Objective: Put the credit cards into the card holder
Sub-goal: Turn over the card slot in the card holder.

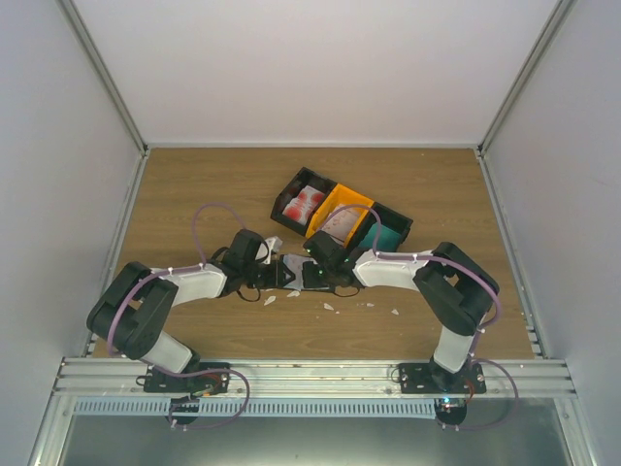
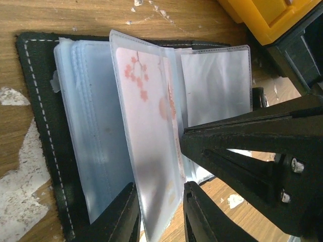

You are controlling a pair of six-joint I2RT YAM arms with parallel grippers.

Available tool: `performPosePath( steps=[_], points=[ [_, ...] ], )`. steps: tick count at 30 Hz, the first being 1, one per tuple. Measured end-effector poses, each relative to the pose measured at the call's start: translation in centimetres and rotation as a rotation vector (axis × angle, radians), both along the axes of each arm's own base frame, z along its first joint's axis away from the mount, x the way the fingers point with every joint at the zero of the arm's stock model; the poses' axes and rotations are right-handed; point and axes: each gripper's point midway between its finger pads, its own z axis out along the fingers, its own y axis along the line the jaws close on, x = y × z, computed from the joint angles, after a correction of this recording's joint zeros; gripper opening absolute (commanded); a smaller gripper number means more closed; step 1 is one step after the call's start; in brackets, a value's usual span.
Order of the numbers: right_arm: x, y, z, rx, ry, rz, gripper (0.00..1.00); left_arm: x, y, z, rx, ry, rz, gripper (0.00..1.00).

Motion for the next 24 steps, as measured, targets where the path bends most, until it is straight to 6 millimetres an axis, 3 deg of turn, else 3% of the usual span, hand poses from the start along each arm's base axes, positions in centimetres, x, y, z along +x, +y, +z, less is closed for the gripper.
performPosePath(
  steps=[8, 14, 18, 20, 24],
  points=[
    [0.1, 0.0, 0.7, 0.009, -0.025, 0.015, 0.18, -0.6, -1.4, 1.1, -0.055, -0.026, -0.084, 0.34],
    [1.0, -1.1, 5.3, 0.023, -0.134, -0.015, 0.29, -0.3, -3.2, 2.8, -0.102, -0.063, -0.147, 0.39],
    [1.9, -3.5, 9.9, 0.051, -0.240, -0.078, 0.33, 0.1, -4.4, 3.2, -0.127, -0.067, -0.179, 0.44],
    [2.2, -5.8, 12.2, 0.059, -0.295, -0.130, 0.35, 0.0, -5.2, 3.2, -0.136, -0.066, -0.201, 0.47],
    [2.7, -10.4, 14.4, 0.049, -0.359, -0.237, 0.39, 0.2, -6.7, 2.9, -0.142, -0.061, -0.232, 0.50]
  ],
)
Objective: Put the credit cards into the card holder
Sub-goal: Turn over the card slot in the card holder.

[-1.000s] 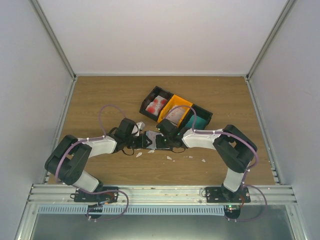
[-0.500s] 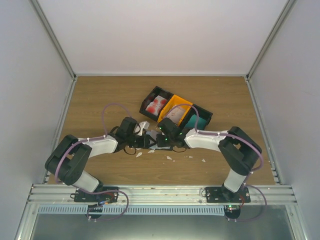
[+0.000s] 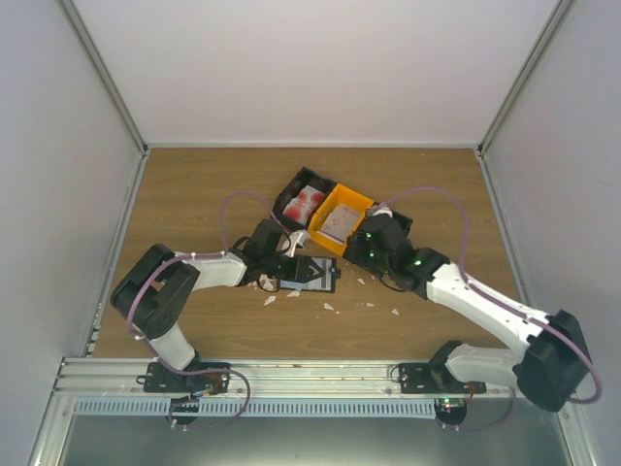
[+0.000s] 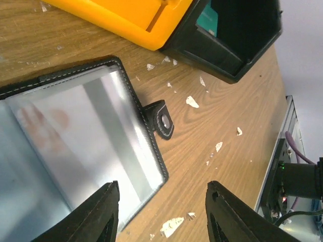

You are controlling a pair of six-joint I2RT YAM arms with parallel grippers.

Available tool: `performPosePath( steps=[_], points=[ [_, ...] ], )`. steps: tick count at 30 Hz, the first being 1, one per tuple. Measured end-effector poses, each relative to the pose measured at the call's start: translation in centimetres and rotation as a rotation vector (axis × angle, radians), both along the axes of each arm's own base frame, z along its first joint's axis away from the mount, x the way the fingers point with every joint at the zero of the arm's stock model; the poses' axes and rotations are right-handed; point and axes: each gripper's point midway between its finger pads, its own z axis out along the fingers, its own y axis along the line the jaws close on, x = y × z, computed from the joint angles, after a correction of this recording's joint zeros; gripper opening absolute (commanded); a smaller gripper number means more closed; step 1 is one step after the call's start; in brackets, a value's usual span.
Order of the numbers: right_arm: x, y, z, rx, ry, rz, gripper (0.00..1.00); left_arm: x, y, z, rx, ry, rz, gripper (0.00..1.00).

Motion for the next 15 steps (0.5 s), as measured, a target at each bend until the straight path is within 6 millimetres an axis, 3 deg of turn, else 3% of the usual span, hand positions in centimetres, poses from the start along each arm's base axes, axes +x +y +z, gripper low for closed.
performPosePath(
  steps=[4, 9, 12, 15],
  points=[
    [-0.2, -3.3, 0.6, -0.017, -0.019, -0.057, 0.43, 0.0, -0.7, -1.2, 0.013, 0.020, -0.013, 0.54],
    [-0.2, -4.1, 1.1, -0.071, -0.030, 0.023, 0.46, -0.1, -1.0, -1.6, 0.033, 0.017, 0.002, 0.64],
    [0.0, -3.9, 1.9, -0.113, -0.036, 0.085, 0.48, 0.5, -0.8, -0.5, 0.037, -0.022, 0.042, 0.71],
    [0.3, -3.6, 3.7, -0.139, -0.074, 0.139, 0.52, 1.0, -0.2, 1.8, 0.020, -0.088, 0.095, 0.77]
  ],
)
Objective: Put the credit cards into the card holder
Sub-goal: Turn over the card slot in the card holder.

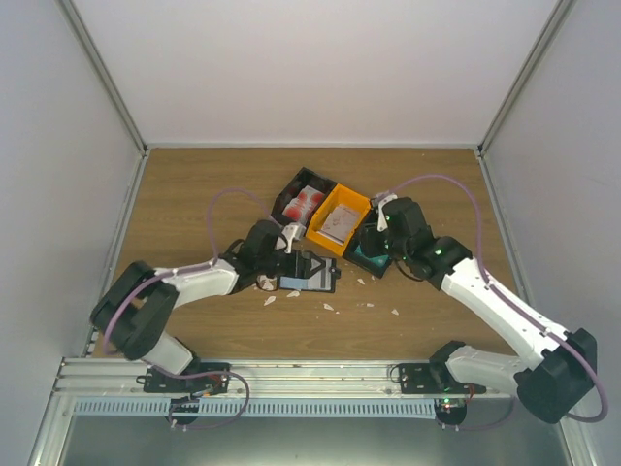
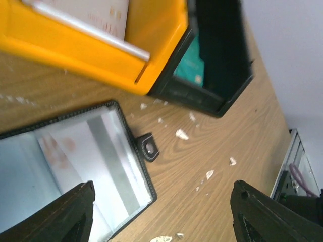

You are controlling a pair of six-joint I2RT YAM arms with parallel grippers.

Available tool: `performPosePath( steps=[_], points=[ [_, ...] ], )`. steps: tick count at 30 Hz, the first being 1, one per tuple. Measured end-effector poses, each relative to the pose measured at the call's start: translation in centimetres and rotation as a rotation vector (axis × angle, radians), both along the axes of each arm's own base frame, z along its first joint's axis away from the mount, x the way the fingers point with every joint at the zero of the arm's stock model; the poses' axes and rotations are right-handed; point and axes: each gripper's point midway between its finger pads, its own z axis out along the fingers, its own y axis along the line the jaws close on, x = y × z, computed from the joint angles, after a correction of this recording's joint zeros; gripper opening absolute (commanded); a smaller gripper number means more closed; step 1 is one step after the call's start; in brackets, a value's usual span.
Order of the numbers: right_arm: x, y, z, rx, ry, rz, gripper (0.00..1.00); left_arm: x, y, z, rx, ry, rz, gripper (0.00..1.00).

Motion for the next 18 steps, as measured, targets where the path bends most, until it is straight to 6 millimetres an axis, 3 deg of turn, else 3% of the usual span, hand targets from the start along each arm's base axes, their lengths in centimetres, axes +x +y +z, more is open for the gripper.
performPosePath(
  steps=[4, 8, 12, 18],
  points=[
    [0.2, 0.3, 1.7, -0.029, -0.041, 0.056, 0.57, 0.3, 1.4, 3.8, -0.046, -0.109, 0.088, 0.83],
    [0.2, 0.3, 1.7, -0.076, -0.037, 0.089, 0.64, 0.2, 3.0, 6.0, -0.070, -0.183, 0.167, 0.84],
    [0.4, -0.6, -0.5, -0.145, 0.034, 0.094, 0.63, 0.4, 4.1, 6.8, -0.071, -0.216, 0.226, 0.80],
    [1.3, -4.8, -5.4, -0.274, 0.208, 0.049, 0.59, -0.1, 4.5, 5.7, -0.073, -0.178, 0.245, 0.70]
  ],
)
